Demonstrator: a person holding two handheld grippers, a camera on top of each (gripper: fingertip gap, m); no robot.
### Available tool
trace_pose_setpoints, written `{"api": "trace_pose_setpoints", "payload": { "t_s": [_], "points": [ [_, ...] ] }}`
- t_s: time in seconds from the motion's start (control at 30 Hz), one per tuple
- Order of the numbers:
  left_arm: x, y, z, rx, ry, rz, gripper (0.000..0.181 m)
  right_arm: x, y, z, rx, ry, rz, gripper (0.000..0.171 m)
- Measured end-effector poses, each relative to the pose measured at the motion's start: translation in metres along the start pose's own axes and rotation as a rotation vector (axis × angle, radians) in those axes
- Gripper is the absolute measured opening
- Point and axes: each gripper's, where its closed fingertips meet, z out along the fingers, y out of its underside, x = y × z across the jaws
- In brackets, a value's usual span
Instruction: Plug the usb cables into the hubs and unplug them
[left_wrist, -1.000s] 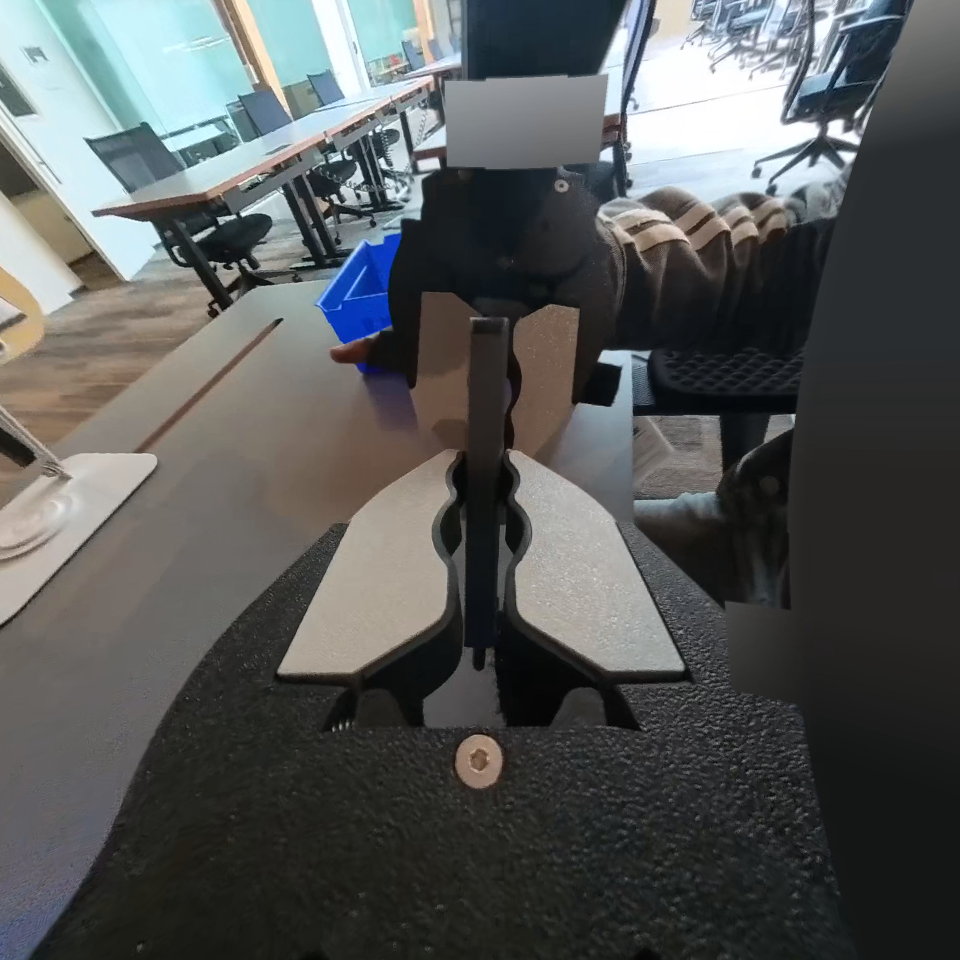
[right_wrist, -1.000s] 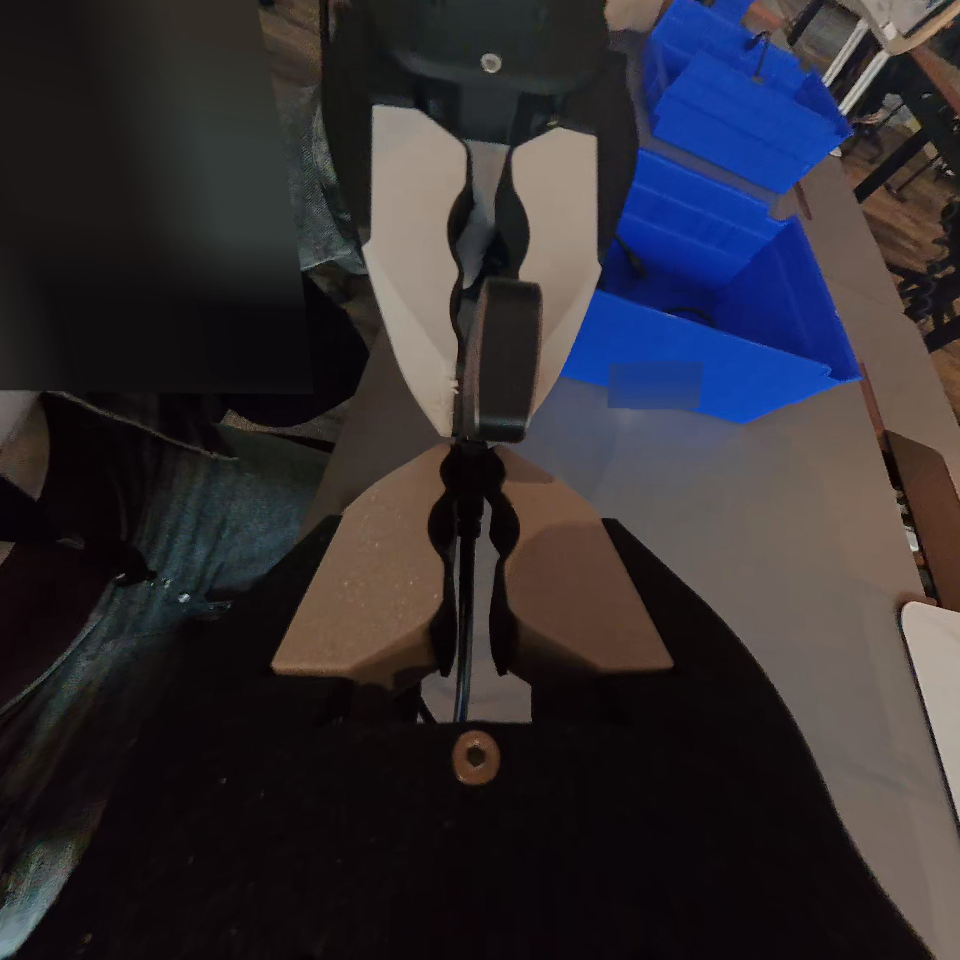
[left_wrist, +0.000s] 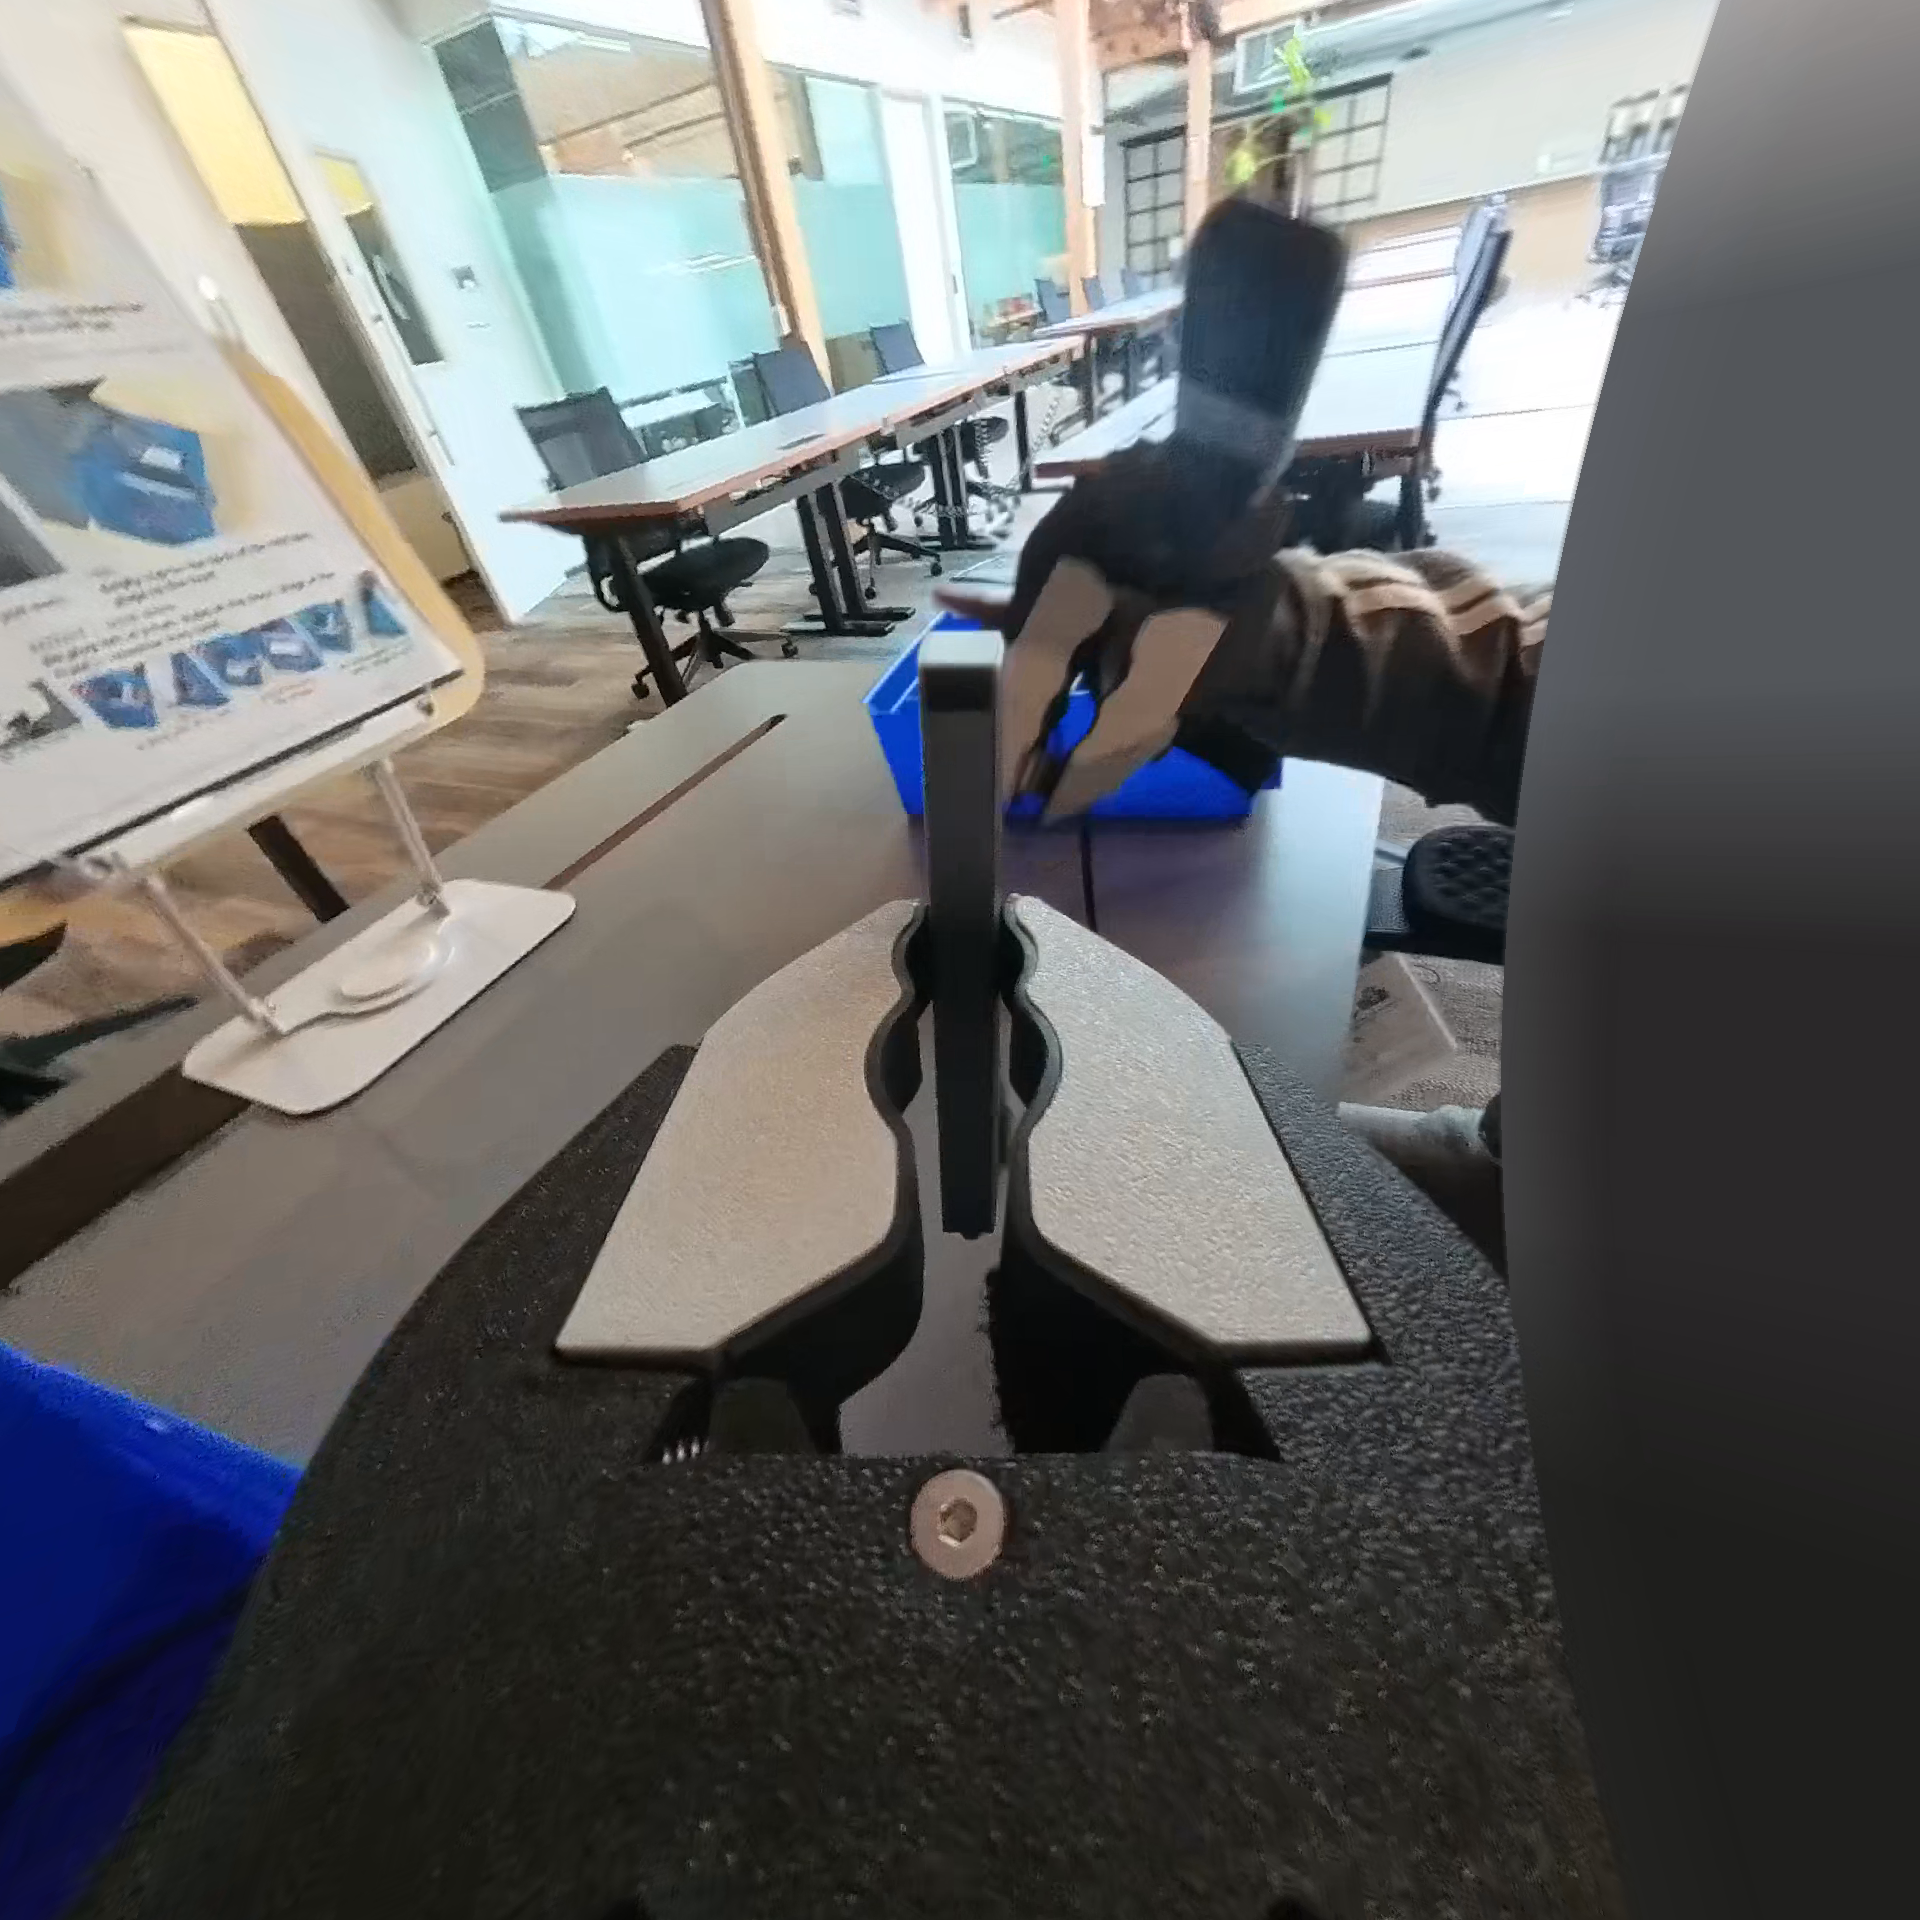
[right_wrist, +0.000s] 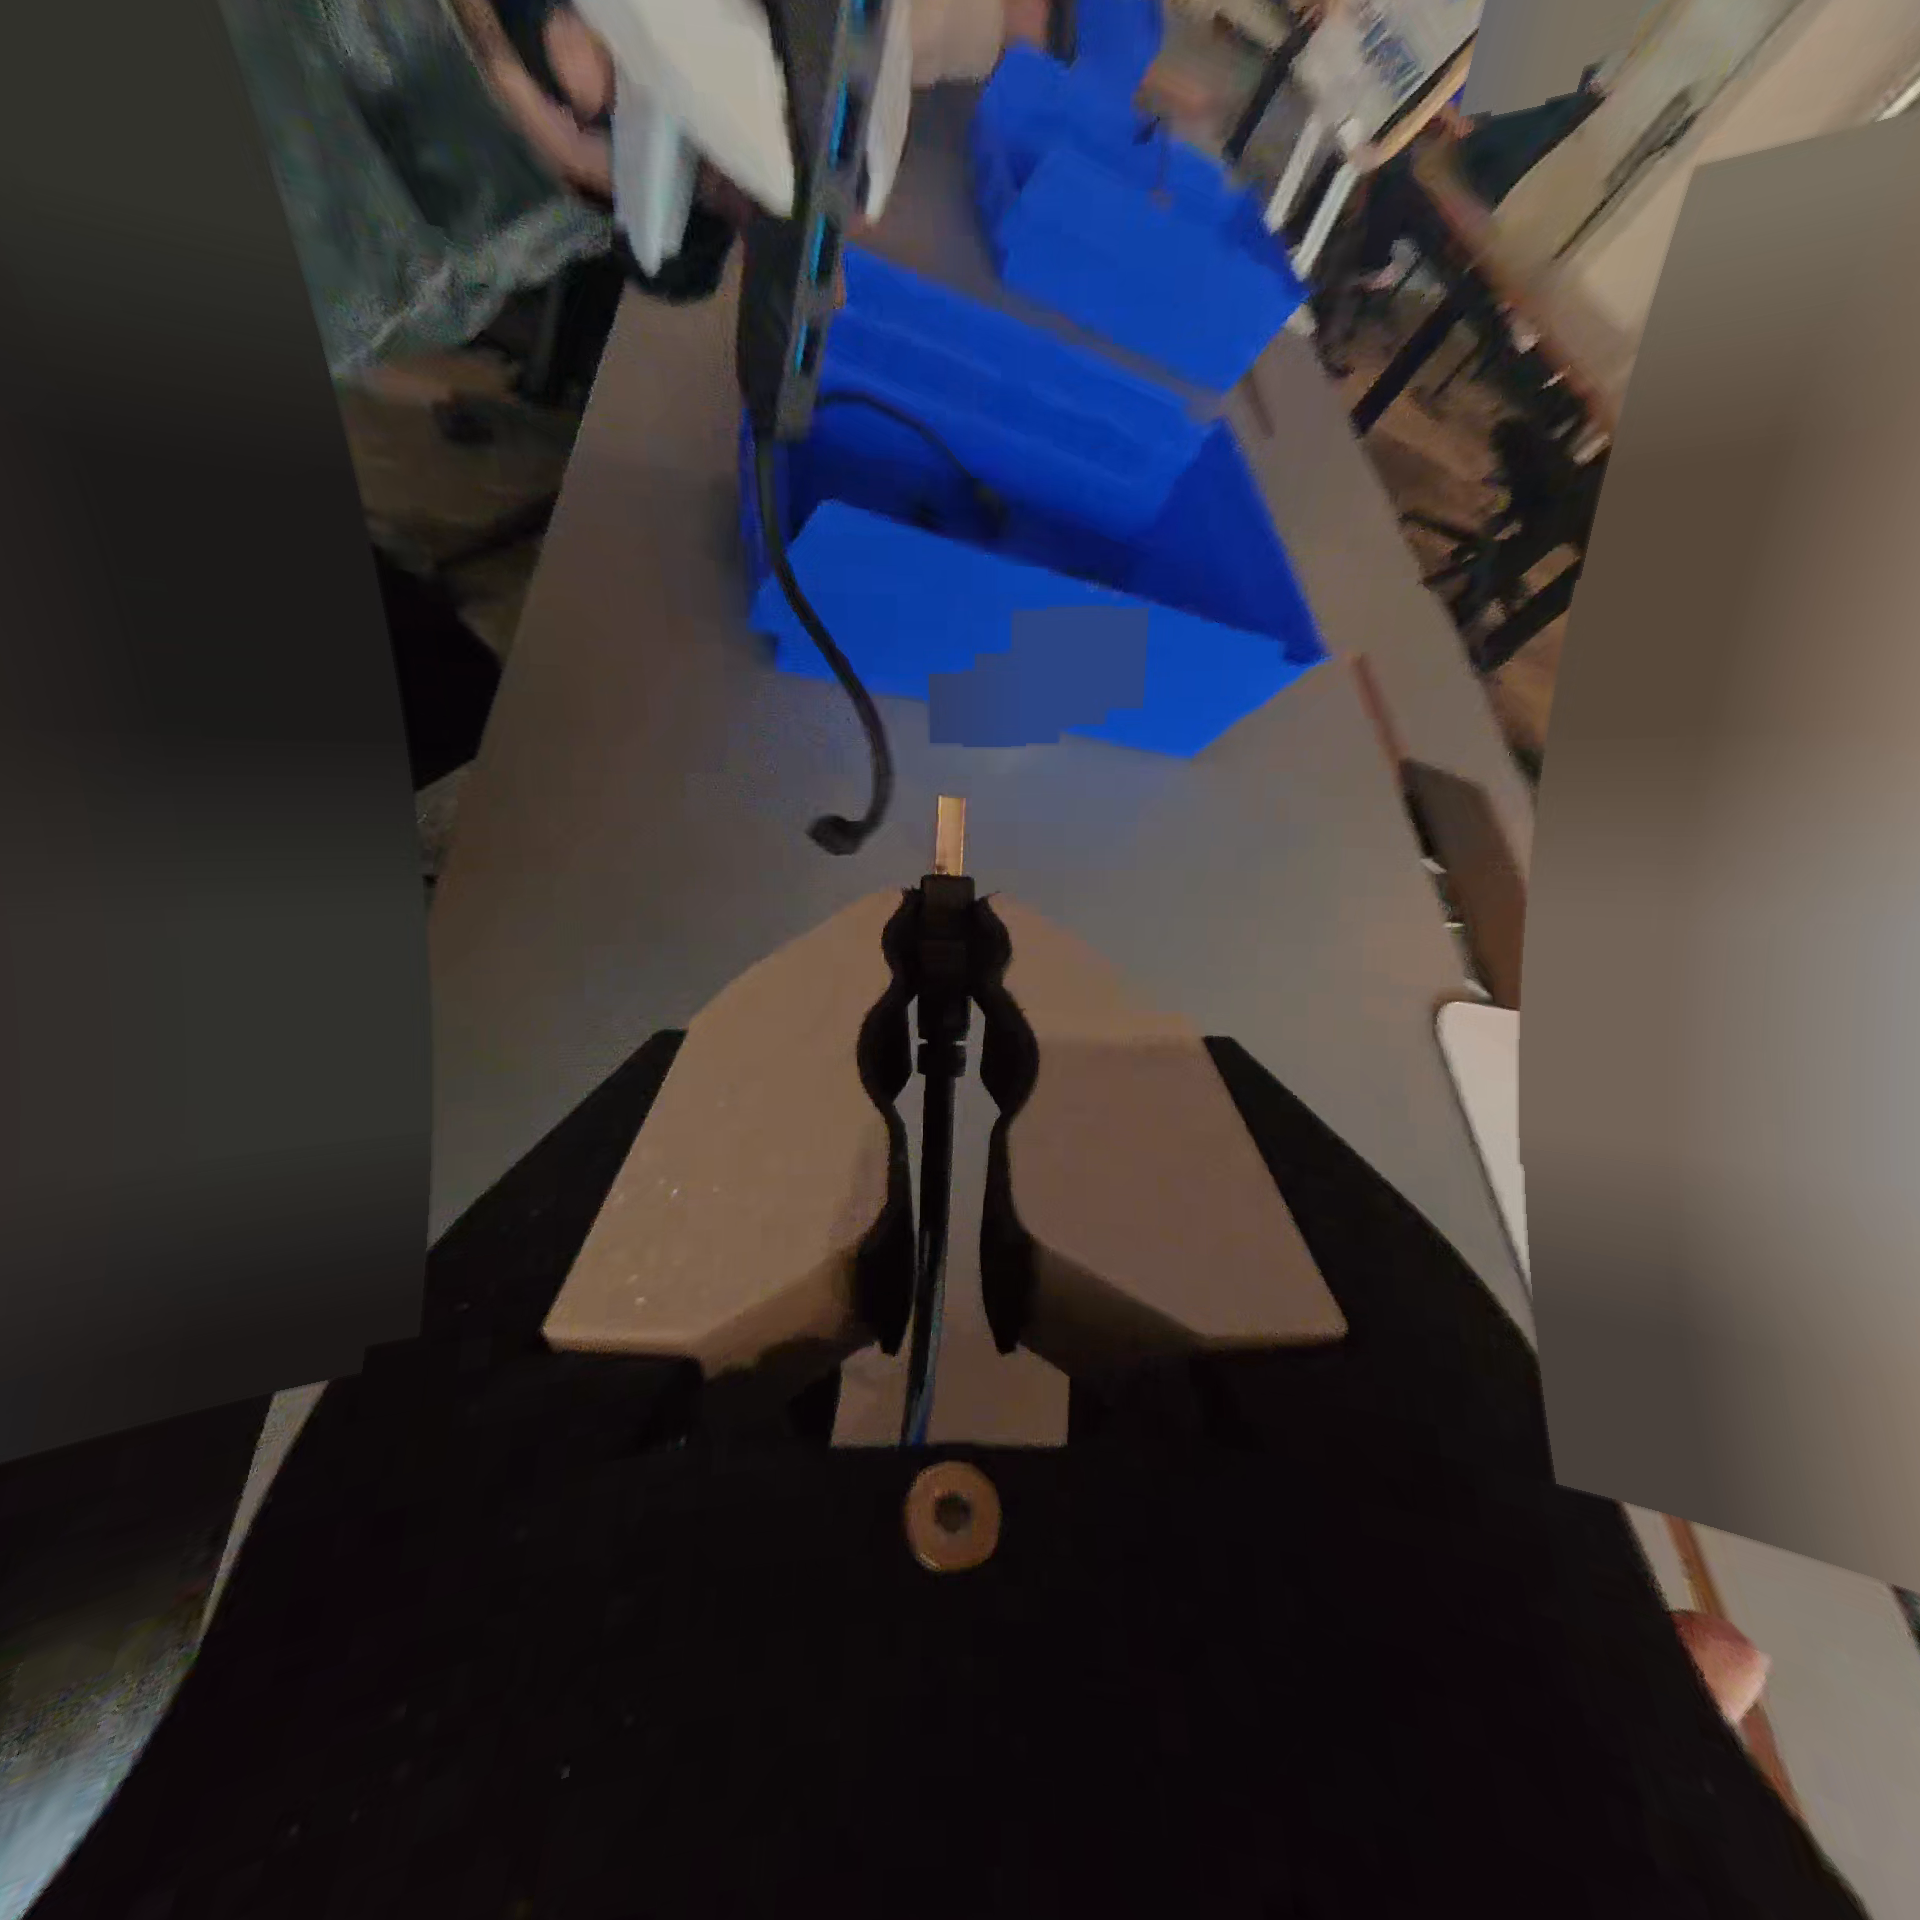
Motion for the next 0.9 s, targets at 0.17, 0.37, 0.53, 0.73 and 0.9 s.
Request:
{"api": "trace_pose_setpoints", "payload": {
  "t_s": [0.17,0.37,0.53,0.73,0.9],
  "points": [
    [-0.014,-0.001,-0.007,0.06,-0.03,-0.07,0.012,0.03,-0.027,-0.045,0.085,0.182,-0.026,0.008],
    [-0.008,0.003,0.003,0.035,-0.014,-0.047,0.012,0.065,-0.063,-0.131,0.086,0.452,-0.11,0.008],
    [0.003,0.002,0.011,0.03,0.022,-0.036,0.012,0.082,-0.072,-0.222,0.044,0.693,-0.09,0.008],
    [0.006,-0.005,0.009,0.052,0.011,-0.017,0.012,0.084,-0.039,-0.311,0.012,0.953,0.008,0.008],
    [0.011,-0.009,0.009,0.055,0.009,0.004,0.012,0.092,0.025,-0.342,0.039,1.049,0.158,0.008]
  ]
}}
